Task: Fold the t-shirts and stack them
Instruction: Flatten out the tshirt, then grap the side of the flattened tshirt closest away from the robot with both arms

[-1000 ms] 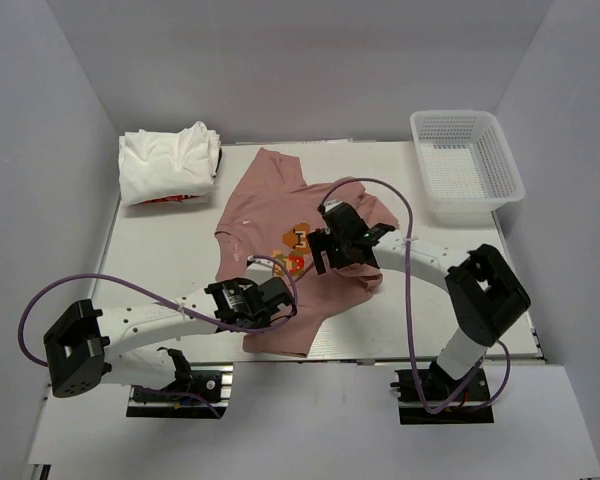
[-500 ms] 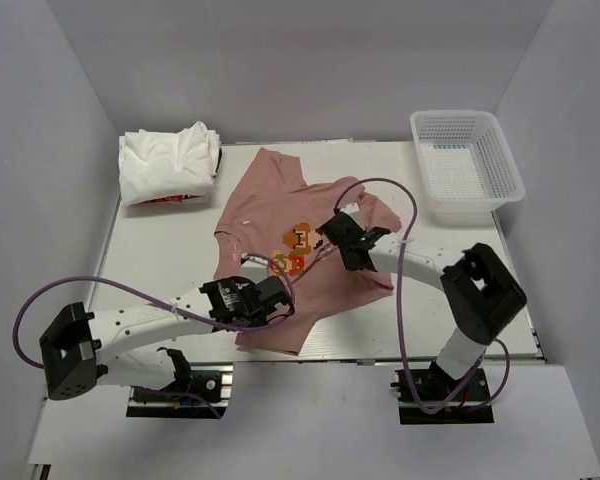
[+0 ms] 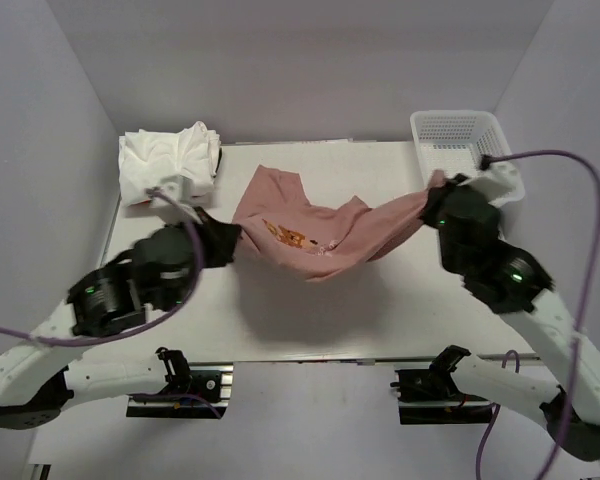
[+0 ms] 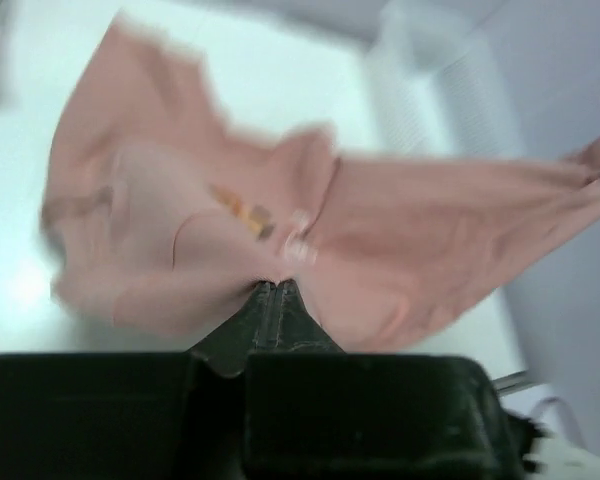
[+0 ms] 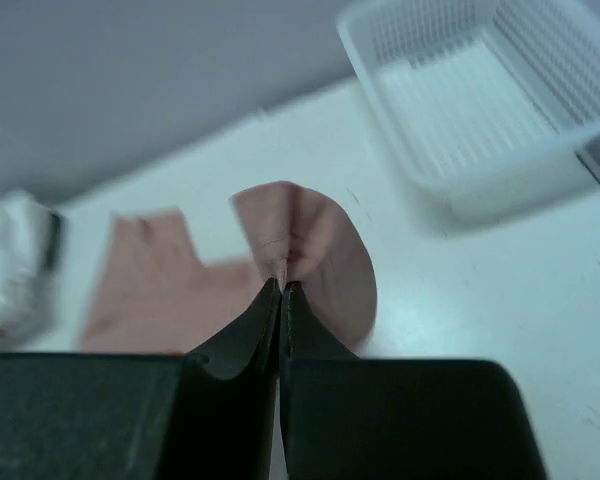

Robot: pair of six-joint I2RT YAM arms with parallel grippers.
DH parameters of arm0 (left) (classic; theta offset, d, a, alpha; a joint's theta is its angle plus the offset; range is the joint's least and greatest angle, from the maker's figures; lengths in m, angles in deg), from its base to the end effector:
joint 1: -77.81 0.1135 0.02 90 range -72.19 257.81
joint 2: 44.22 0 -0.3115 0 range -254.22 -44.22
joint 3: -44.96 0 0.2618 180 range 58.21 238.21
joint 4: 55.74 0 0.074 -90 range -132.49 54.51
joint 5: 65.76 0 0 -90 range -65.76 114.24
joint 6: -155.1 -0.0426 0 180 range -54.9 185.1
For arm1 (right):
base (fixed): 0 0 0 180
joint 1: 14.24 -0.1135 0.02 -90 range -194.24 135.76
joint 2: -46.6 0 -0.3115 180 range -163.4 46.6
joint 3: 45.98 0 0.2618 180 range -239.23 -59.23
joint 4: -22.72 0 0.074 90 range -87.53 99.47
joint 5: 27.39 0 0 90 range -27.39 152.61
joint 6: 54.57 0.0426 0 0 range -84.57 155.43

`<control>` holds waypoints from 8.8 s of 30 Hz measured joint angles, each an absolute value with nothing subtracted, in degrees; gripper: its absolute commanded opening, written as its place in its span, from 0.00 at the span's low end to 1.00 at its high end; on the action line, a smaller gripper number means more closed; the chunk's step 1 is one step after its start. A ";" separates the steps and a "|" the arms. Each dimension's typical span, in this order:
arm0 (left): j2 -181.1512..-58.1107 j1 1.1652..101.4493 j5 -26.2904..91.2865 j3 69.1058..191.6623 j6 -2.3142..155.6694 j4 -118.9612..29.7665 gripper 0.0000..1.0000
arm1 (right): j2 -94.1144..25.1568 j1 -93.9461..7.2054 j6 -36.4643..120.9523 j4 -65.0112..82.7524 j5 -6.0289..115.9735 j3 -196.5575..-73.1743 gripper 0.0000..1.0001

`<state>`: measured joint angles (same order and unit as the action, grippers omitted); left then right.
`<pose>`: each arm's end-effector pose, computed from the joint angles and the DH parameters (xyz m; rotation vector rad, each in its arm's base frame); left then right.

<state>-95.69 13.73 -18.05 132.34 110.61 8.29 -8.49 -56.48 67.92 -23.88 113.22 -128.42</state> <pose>0.0831 -0.1053 0.4610 -0.1289 1.9567 -0.5097 0.1477 0.0897 0.4559 0.4216 1.7319 0.0931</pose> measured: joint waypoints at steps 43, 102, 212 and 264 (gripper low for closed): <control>-161.72 39.96 -57.80 152.58 47.12 -60.14 0.51 | -54.80 -39.87 67.29 -17.34 108.52 -141.25 0.71; -167.77 61.88 20.09 150.94 89.37 -17.22 0.85 | -59.52 -32.33 63.79 -7.83 76.11 -125.86 0.90; -161.35 63.39 10.87 138.57 94.88 -25.39 1.00 | -81.38 -30.12 57.41 -22.54 77.47 -159.96 0.90; -90.44 62.08 34.15 79.62 120.36 3.18 0.00 | -14.56 -35.63 79.26 -26.83 80.63 -89.65 0.90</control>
<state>-90.44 62.08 34.15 79.62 120.36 3.18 -14.56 -35.63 79.26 -26.83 80.63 -89.65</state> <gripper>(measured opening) 0.026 0.899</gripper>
